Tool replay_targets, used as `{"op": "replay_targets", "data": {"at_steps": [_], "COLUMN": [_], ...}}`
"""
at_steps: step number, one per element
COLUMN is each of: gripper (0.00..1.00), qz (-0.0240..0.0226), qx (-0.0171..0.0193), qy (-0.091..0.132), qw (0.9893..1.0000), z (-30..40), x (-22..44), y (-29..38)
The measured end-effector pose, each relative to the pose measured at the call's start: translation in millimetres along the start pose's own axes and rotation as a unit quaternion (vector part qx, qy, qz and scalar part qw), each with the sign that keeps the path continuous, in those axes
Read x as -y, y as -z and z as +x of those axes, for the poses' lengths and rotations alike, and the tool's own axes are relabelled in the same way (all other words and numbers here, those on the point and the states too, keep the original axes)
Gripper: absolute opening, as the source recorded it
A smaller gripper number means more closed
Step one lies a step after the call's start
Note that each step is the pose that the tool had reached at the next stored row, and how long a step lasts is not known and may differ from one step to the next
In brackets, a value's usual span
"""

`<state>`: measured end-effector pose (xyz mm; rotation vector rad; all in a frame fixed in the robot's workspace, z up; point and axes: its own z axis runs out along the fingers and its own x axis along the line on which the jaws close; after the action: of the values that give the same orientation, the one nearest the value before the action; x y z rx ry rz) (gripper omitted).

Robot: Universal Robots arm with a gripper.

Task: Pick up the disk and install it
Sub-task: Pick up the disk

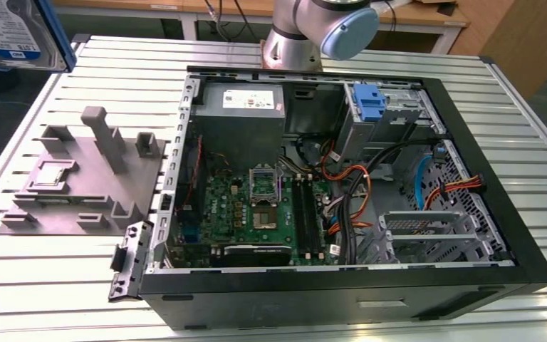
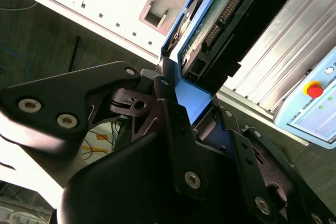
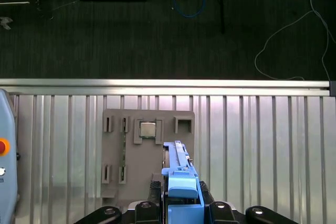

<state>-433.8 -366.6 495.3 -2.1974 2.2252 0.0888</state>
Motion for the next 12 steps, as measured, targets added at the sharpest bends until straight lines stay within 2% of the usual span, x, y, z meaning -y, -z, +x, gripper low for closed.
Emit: {"op": "replay_targets", "data": {"at_steps": [12], "gripper": [0.37], "qz": [0.0000], "qx": [0.0000], "qy": [0.000], "qw": [1.0000], "z": [8.0], "x": [0.1], "y": [0.4]}}
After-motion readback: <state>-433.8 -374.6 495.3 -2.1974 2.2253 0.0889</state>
